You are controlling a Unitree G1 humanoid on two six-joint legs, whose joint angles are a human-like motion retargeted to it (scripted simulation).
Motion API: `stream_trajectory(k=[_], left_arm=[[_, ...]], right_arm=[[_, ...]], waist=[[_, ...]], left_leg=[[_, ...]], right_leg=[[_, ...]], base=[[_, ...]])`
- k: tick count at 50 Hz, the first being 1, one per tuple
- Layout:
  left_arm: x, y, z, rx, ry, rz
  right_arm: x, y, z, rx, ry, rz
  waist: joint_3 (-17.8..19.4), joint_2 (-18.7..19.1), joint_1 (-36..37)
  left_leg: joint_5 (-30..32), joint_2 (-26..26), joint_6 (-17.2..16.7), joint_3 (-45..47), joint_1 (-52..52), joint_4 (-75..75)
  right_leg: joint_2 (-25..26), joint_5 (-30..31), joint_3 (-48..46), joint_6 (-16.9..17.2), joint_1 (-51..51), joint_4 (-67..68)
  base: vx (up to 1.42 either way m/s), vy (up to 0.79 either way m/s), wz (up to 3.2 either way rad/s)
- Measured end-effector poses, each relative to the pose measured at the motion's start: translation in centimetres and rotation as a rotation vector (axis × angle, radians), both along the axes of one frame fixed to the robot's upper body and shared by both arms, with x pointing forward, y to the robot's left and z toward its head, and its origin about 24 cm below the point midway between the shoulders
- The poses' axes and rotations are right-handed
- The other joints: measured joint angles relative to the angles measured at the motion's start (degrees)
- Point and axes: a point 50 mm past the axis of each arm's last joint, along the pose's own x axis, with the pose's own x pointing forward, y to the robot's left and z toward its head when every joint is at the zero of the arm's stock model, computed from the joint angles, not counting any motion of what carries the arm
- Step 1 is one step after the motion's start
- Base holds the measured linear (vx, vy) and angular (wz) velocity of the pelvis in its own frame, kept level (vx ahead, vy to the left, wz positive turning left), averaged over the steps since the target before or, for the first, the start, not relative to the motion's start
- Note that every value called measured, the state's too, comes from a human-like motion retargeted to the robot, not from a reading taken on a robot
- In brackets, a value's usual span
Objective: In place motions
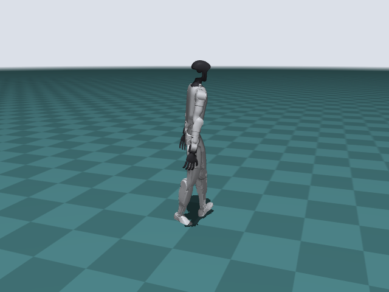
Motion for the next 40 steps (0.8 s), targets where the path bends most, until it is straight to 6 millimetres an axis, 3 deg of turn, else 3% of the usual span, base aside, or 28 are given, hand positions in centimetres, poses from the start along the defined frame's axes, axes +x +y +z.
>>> stream_trajectory(k=[5,7,10,14,17,20,22,23,25,27,30,34,37,40], left_arm=[[-2.4,0.5,0.2,0.036,0.040,0.128],[-3.3,0.5,0.3,0.048,0.065,0.170],[-4.5,0.2,0.5,0.072,0.111,0.240],[-6.2,-1.1,0.6,0.064,0.164,0.339],[-7.7,-2.5,0.7,0.029,0.192,0.407],[-8.8,-4.1,0.8,-0.002,0.232,0.455],[-8.7,-4.7,0.7,-0.023,0.229,0.455],[-8.2,-4.8,0.6,-0.037,0.213,0.440],[-6.6,-4.4,0.2,-0.058,0.163,0.370],[-4.1,-3.4,-0.1,-0.060,0.088,0.265],[0.1,-1.7,-0.3,-0.047,-0.027,0.090],[4.0,-0.8,0.0,-0.054,-0.127,-0.076],[6.1,-0.9,0.2,-0.068,-0.192,-0.124],[7.0,-1.5,0.2,-0.080,-0.230,-0.125]], right_arm=[[0.1,1.7,-0.5,0.033,-0.002,-0.004],[0.9,2.2,-0.7,0.056,-0.028,-0.007],[3.1,2.8,-1.0,0.096,-0.099,0.016],[7.5,3.0,-1.0,0.111,-0.226,0.101],[10.4,3.0,-0.5,0.087,-0.330,0.176],[12.0,3.2,-0.1,0.084,-0.398,0.250],[12.1,3.5,-0.1,0.087,-0.407,0.270],[12.1,3.7,-0.2,0.093,-0.405,0.271],[11.8,4.1,-0.4,0.113,-0.385,0.246],[11.1,4.4,-0.7,0.140,-0.351,0.209],[9.7,4.8,-1.0,0.176,-0.292,0.167],[6.9,5.5,-1.5,0.181,-0.189,0.197],[5.3,6.1,-1.7,0.192,-0.120,0.240],[4.2,6.4,-1.8,0.204,-0.069,0.284]], waist=[[-2.4,-1.9,3.6],[-3.3,-2.3,5.7],[-2.8,-3.6,10.1],[-1.0,-4.7,16.5],[-2.2,-3.4,16.2],[-5.3,1.2,9.7],[-6.5,4.3,3.3],[-6.7,5.1,0.9],[-5.7,5.9,-3.0],[-4.2,5.1,-2.7],[-2.1,4.5,-2.9],[-1.8,3.2,-4.1],[-0.9,1.8,-4.8],[0.3,0.3,-5.1]], left_leg=[[4.5,-0.7,-3.5,9.9,4.2,-2.9],[9.0,-1.8,-1.6,6.6,2.4,-4.6],[9.2,-4.3,0.2,0.8,1.4,-6.2],[8.1,-5.8,-0.4,-5.0,2.5,-7.6],[6.9,-5.1,-0.8,-8.1,3.3,-8.1],[6.1,-1.3,-0.8,-13.2,3.4,-7.3],[6.3,0.3,-0.4,-17.8,3.1,-7.0],[6.6,0.5,-0.1,-19.5,2.9,-7.1],[7.4,-0.4,0.9,-23.1,3.1,-7.5],[8.0,-1.5,1.4,-23.8,3.6,-8.2],[9.0,-2.8,2.1,-27.3,4.4,-8.9],[10.3,-5.1,2.6,-31.7,5.1,-9.8],[11.1,-7.1,2.8,-34.5,6.6,-10.7],[11.5,-9.7,2.9,-37.1,9.0,-11.5]], right_leg=[[0.3,-2.1,-9.5,2.3,1.9,0.1],[1.0,-2.5,-13.8,3.1,2.6,-0.2],[1.4,-2.4,-17.5,3.9,4.0,-0.3],[0.9,-1.5,-17.4,3.7,6.2,1.3],[0.8,1.9,-16.0,1.3,7.5,5.7],[0.8,6.4,-11.8,-6.7,6.4,15.8],[-0.3,6.9,-2.7,-9.8,1.4,26.6],[-0.1,6.3,3.4,-8.4,-1.7,30.3],[5.5,6.1,17.5,-5.4,-7.5,32.5],[9.3,6.2,23.2,-7.4,-9.1,29.8],[10.2,3.6,27.3,-8.0,-11.1,26.5],[12.5,0.6,37.0,-7.2,-14.5,19.0],[12.2,-0.5,43.0,-6.0,-15.2,13.1],[9.3,0.3,40.4,-5.0,-13.4,6.3]], base=[[0.08,0.25,2.20],[0.10,0.13,1.75],[0.16,0.08,0.91],[0.23,0.01,0.18],[0.38,0.07,0.87],[0.36,0.06,1.98],[0.36,0.05,2.60],[0.25,0.00,2.49],[0.11,-0.05,2.30],[0.04,-0.08,1.49],[0.06,-0.11,1.85],[0.15,-0.12,1.87],[0.14,-0.12,1.52],[0.14,-0.09,1.28]])
